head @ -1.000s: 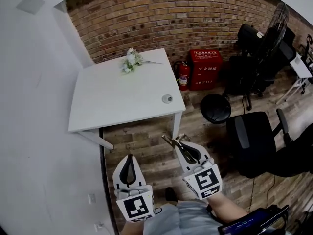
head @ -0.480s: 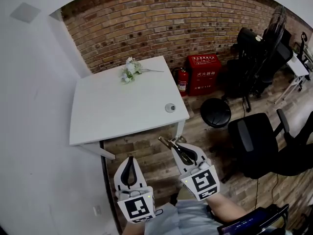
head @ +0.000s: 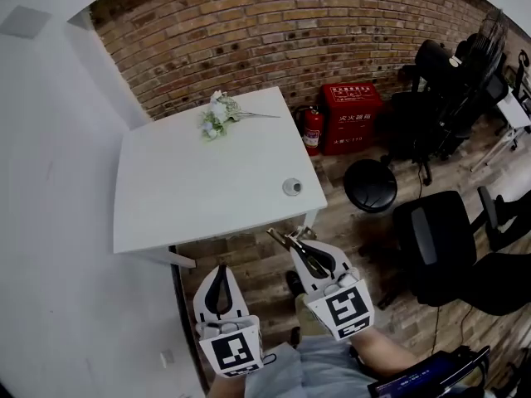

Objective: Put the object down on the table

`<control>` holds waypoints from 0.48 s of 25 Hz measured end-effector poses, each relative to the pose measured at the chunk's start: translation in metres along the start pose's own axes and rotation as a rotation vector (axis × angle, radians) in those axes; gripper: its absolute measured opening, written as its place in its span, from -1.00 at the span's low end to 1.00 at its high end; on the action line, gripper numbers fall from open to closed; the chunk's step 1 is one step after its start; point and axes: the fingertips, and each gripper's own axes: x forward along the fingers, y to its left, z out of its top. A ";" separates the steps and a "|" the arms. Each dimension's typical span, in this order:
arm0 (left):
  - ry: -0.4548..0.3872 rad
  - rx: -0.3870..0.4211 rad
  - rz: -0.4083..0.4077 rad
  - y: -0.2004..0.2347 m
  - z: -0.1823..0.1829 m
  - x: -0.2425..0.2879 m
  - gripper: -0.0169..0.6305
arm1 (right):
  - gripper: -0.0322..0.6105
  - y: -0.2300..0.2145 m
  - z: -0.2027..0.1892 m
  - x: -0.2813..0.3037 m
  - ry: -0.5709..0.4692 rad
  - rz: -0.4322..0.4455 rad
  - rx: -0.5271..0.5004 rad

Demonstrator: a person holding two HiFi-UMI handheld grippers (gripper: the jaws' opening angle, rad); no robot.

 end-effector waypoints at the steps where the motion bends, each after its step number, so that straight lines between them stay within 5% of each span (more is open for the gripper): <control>1: 0.007 -0.002 0.000 0.001 0.000 0.010 -0.92 | -0.79 -0.006 0.000 0.008 0.003 0.003 0.003; 12: 0.046 0.029 0.017 0.013 0.015 0.125 -0.92 | -0.79 -0.077 0.015 0.106 0.014 0.046 0.028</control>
